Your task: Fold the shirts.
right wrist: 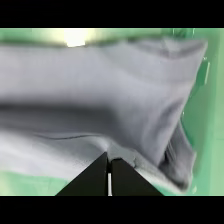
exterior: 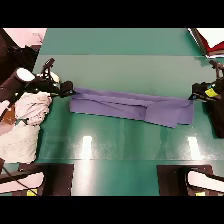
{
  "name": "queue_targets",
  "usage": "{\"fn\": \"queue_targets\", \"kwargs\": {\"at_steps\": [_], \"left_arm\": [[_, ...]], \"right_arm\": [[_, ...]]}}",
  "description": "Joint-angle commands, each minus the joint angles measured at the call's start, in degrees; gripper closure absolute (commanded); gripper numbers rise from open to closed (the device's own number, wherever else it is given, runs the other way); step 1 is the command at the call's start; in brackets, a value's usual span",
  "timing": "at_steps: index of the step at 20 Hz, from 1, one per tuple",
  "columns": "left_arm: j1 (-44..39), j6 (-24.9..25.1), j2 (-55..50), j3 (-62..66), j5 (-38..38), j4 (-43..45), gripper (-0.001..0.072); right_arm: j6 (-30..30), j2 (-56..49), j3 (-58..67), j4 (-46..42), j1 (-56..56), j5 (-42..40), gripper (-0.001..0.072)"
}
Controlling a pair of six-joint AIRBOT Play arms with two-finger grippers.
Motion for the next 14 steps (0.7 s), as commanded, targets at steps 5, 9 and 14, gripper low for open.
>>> {"fn": "queue_targets", "kwargs": {"at_steps": [5, 9, 14], "left_arm": [[0.0, -0.1, -3.3, 1.6, 8.3, -2.3, 0.0415], [0.0, 0.1, -2.9, 6.2, 2.3, -3.2, 0.0040], [-0.9, 0.5, -2.3, 10.8, -4.6, -4.0, 0.0333]], "right_arm": [[0.8, -8.3, 7.6, 6.4, -0.1, -4.6, 0.0228], [-4.7, -7.5, 8.0, 19.3, -5.7, -4.3, 0.0170], [-12.6, -3.1, -2.1, 19.2, -16.4, 1.5, 0.0150]]}}
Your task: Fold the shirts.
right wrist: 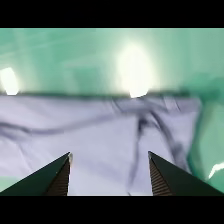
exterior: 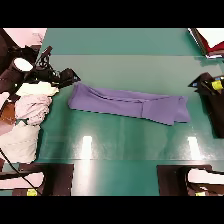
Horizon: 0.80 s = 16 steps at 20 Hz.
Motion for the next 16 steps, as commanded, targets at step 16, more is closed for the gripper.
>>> {"fn": "queue_targets", "kwargs": {"at_steps": [16], "left_arm": [[-18.9, -0.2, -3.0, 2.0, 1.4, -0.1, 0.0680]], "right_arm": [[-22.8, -13.0, -13.8, 12.7, -4.1, 3.2, 0.0166]]}}
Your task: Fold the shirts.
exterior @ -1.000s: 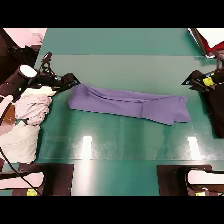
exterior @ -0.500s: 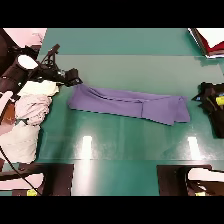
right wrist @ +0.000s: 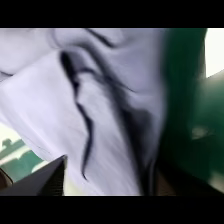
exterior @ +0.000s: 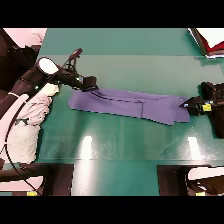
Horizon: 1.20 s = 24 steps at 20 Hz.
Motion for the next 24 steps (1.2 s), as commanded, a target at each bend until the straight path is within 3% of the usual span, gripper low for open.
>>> {"fn": "queue_targets", "kwargs": {"at_steps": [1, 5, 7, 9, 15, 18, 24], "left_arm": [[-4.4, -0.4, -3.0, 0.1, 2.8, -0.2, 0.0681], [-9.3, -0.3, -9.1, 2.7, 5.4, -2.4, 0.0680], [-11.0, -0.3, -12.8, 6.1, 5.4, -2.6, 0.0681], [-12.5, -0.3, -16.3, 9.7, 5.7, -2.6, 0.0681], [-15.4, -0.3, -26.9, 20.6, 5.7, -3.0, 0.0681], [-15.5, -2.0, -30.2, 23.4, 5.9, -3.0, 0.0681], [-15.5, -1.8, -30.5, 23.5, 8.1, -3.0, 0.0681]], "right_arm": [[-1.8, -1.0, -0.2, 4.1, 3.5, -0.1, 0.0208], [-2.3, -0.8, -0.2, 8.3, 5.8, 4.1, 0.0621], [-2.6, 1.3, -0.2, 11.0, 6.3, 5.5, 0.0690], [-1.7, 5.4, 0.4, 12.8, 6.9, 5.5, 0.0691], [11.5, 15.5, 14.2, 12.7, 15.3, 6.6, 0.0691], [16.5, 15.7, 22.4, 12.7, 20.8, 9.0, 0.0691], [21.0, 11.8, 36.3, 11.8, 31.1, 9.1, 0.0691]]}}
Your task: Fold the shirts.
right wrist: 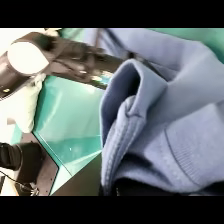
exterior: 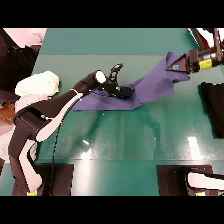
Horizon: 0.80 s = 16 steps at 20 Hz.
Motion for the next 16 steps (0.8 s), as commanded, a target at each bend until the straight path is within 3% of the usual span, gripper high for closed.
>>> {"fn": "queue_targets", "kwargs": {"at_steps": [1, 8, 12, 16], "left_arm": [[-0.1, 0.0, -0.5, 0.5, 0.6, 0.1, 0.0681], [4.3, 0.4, 4.2, 2.6, -6.7, 7.1, 0.0682], [12.0, 0.4, 11.5, 2.6, -12.9, 14.7, 0.0682], [22.1, 0.5, 20.5, 2.6, -16.5, 18.4, 0.0681]], "right_arm": [[2.9, -2.8, 8.7, -0.2, 6.2, 0.1, 0.0691], [4.5, -12.1, 22.2, -0.2, 13.7, 0.0, 0.0691], [4.5, -13.5, 19.3, -0.2, 17.1, -2.8, 0.0691], [0.6, -15.7, 15.9, -0.2, 22.6, -8.7, 0.0691]]}}
